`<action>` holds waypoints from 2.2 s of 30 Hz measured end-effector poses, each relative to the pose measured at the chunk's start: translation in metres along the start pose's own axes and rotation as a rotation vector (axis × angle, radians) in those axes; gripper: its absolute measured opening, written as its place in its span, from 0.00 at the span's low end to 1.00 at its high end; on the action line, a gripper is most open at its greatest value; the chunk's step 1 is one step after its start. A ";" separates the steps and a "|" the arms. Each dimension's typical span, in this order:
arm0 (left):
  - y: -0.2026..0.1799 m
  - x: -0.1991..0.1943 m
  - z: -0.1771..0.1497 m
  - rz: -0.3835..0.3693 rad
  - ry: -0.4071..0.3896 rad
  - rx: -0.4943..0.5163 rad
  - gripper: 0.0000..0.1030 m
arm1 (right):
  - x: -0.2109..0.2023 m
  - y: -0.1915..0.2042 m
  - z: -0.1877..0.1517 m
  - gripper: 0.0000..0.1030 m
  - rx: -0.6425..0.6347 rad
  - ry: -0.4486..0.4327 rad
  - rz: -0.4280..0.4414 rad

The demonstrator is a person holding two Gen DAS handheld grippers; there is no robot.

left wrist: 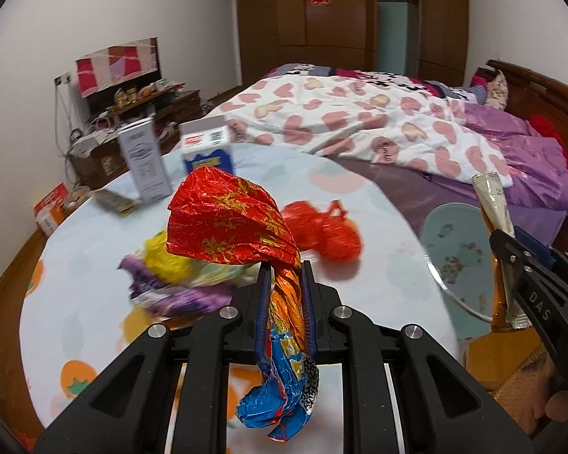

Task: Collect trash
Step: 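Carry the white wrapper and orange-blue wrapper over the wastebasket with both grippers, then open both grippers to drop the wrappers into the wastebasket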

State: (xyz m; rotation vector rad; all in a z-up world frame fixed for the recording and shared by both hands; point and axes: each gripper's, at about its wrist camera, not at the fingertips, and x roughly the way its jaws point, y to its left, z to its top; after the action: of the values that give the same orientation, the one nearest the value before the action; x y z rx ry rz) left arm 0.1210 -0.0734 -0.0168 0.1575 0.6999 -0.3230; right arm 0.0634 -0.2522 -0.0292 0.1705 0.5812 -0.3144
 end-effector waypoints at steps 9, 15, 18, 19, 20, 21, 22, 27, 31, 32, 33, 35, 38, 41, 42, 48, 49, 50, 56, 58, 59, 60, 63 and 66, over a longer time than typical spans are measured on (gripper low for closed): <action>-0.041 0.009 0.009 -0.038 -0.001 0.059 0.15 | 0.006 -0.040 -0.002 0.25 0.030 0.004 -0.056; -0.067 0.023 0.012 -0.067 0.025 0.087 0.15 | 0.008 -0.064 0.000 0.25 0.023 0.007 -0.093; -0.080 0.031 0.014 -0.080 0.038 0.100 0.15 | 0.011 -0.076 0.001 0.25 0.023 0.013 -0.114; -0.085 0.033 0.015 -0.085 0.040 0.104 0.15 | 0.012 -0.081 0.001 0.25 0.024 0.014 -0.124; -0.090 0.034 0.015 -0.092 0.040 0.110 0.15 | 0.014 -0.085 0.001 0.25 0.024 0.015 -0.130; -0.096 0.036 0.015 -0.098 0.040 0.118 0.15 | 0.016 -0.088 0.001 0.25 0.024 0.017 -0.135; -0.100 0.038 0.016 -0.102 0.041 0.123 0.15 | 0.017 -0.091 0.001 0.25 0.025 0.019 -0.139; -0.126 0.052 0.019 -0.126 0.062 0.149 0.15 | 0.027 -0.106 -0.002 0.25 0.028 0.036 -0.155; -0.147 0.063 0.020 -0.134 0.074 0.175 0.15 | 0.035 -0.113 -0.004 0.25 0.031 0.051 -0.160; -0.151 0.065 0.020 -0.136 0.077 0.179 0.15 | 0.037 -0.114 -0.005 0.25 0.029 0.055 -0.161; -0.155 0.069 0.021 -0.138 0.082 0.183 0.15 | 0.039 -0.116 -0.005 0.25 0.028 0.059 -0.162; -0.163 0.075 0.020 -0.145 0.093 0.190 0.15 | 0.044 -0.118 -0.006 0.25 0.022 0.073 -0.159; -0.173 0.083 0.020 -0.150 0.105 0.202 0.15 | 0.052 -0.120 -0.008 0.25 0.010 0.094 -0.157; -0.180 0.091 0.018 -0.154 0.121 0.208 0.15 | 0.059 -0.125 -0.010 0.25 0.018 0.120 -0.147; -0.182 0.094 0.018 -0.156 0.128 0.209 0.15 | 0.062 -0.126 -0.011 0.25 0.024 0.133 -0.138; -0.185 0.111 0.015 -0.159 0.167 0.196 0.15 | 0.071 -0.124 -0.014 0.26 0.001 0.165 -0.121; -0.185 0.114 0.015 -0.160 0.175 0.194 0.15 | 0.071 -0.125 -0.014 0.26 -0.003 0.166 -0.121; -0.185 0.115 0.015 -0.162 0.178 0.192 0.15 | 0.072 -0.125 -0.014 0.26 -0.004 0.168 -0.123; -0.188 0.120 0.014 -0.180 0.189 0.192 0.19 | 0.077 -0.128 -0.015 0.31 0.013 0.194 -0.097; -0.186 0.119 0.015 -0.185 0.191 0.182 0.37 | 0.074 -0.128 -0.014 0.42 0.014 0.187 -0.102; -0.185 0.117 0.015 -0.183 0.185 0.177 0.57 | 0.070 -0.129 -0.013 0.47 0.018 0.175 -0.107; -0.182 0.114 0.016 -0.175 0.172 0.172 0.65 | 0.067 -0.130 -0.012 0.52 0.023 0.166 -0.108; -0.175 0.101 0.020 -0.170 0.132 0.165 0.81 | 0.055 -0.134 -0.010 0.66 0.046 0.138 -0.122; -0.159 0.087 0.024 -0.148 0.081 0.116 0.94 | 0.045 -0.138 -0.008 0.79 0.067 0.099 -0.137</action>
State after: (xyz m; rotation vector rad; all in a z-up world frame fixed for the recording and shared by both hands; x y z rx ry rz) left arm 0.1434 -0.2495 -0.0616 0.2303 0.7748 -0.5011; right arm 0.0480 -0.3903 -0.0711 0.2126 0.6819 -0.4602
